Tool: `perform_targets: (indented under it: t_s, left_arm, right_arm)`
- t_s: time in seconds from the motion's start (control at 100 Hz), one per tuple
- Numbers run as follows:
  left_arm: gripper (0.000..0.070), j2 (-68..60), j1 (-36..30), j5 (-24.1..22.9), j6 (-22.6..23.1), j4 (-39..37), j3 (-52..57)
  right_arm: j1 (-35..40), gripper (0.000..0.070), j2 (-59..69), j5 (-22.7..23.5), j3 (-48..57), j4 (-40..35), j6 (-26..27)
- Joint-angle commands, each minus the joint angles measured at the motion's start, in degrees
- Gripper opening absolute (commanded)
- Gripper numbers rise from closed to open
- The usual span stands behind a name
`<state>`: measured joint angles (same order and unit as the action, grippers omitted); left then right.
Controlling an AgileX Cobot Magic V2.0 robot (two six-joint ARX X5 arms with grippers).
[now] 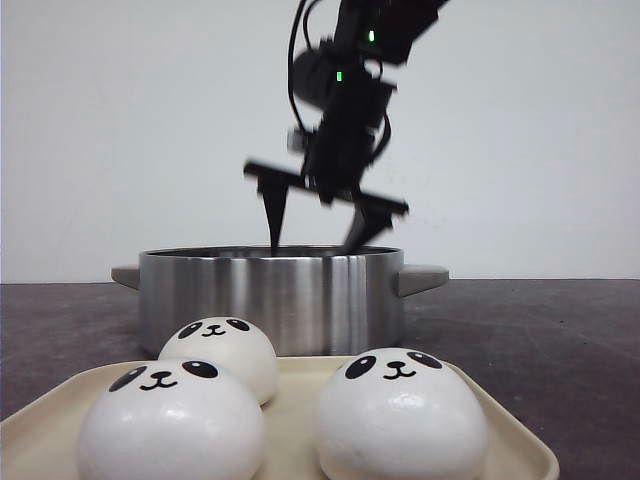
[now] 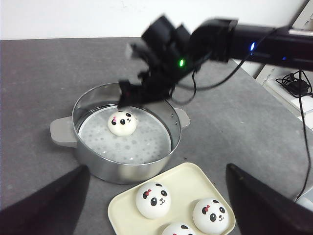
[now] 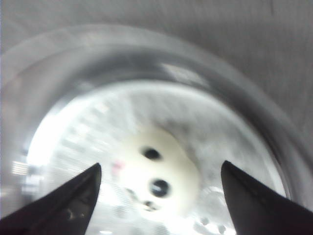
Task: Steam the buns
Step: 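Raise the right gripper out of the pot and move the left gripper toward the tray, then lower the left gripper onto the far panda bun and close on it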
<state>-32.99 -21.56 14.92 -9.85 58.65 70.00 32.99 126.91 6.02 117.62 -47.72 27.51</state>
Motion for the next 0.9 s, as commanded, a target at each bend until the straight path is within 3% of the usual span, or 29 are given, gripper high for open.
perform_targets:
  t_s: [0.0, 0.09, 0.16, 0.2, 0.26, 0.4, 0.53, 0.73, 0.89]
  left_arm:
    - [0.0546, -0.6, -0.3, 0.2, -1.4, -1.1, 0.1]
    - [0.0546, -1.4, -0.3, 2.1, -5.4, -3.0, -2.1]
    - [0.0546, -2.6, -0.3, 4.6, -8.8, -4.2, -4.8]
    - [0.0546, -3.6, -0.4, 6.3, -10.1, -4.5, -6.6]
    - [0.0546, -5.7, -1.0, 7.6, -10.6, -4.5, -9.3]
    - [0.0546, -11.6, -3.9, 7.6, -10.9, -4.7, -15.0]
    - [0.0547, -19.1, -8.1, 7.5, -10.9, -6.4, -16.2]
    - [0.0549, -31.9, -15.6, 1.6, -11.4, -11.9, -16.2]
    - [0.0550, -41.4, -17.6, 1.4, -12.0, -16.9, -16.2]
  right_arm:
    - [1.2, 0.0483, -1.2, -0.1, 7.0, -1.8, -4.9]
    - [2.8, 0.0432, -4.5, -1.7, 14.2, -6.1, -9.8]
    - [4.5, 0.0348, -8.5, -4.7, 18.1, -8.1, -12.7]
    - [5.8, 0.0242, -11.5, -6.5, 19.4, -8.4, -14.6]
    - [7.7, 0.0000, -16.5, -9.7, 19.9, -7.8, -17.6]
    - [14.2, 0.0014, -28.6, -19.9, 19.9, -7.7, -22.8]
    - [20.2, 0.0013, -37.4, -24.8, 19.9, -11.6, -24.7]
    - [28.4, 0.0012, -46.3, -31.9, 19.9, -18.4, -21.9]
    - [31.9, 0.0012, -50.8, -38.2, 19.9, -21.8, -20.0]
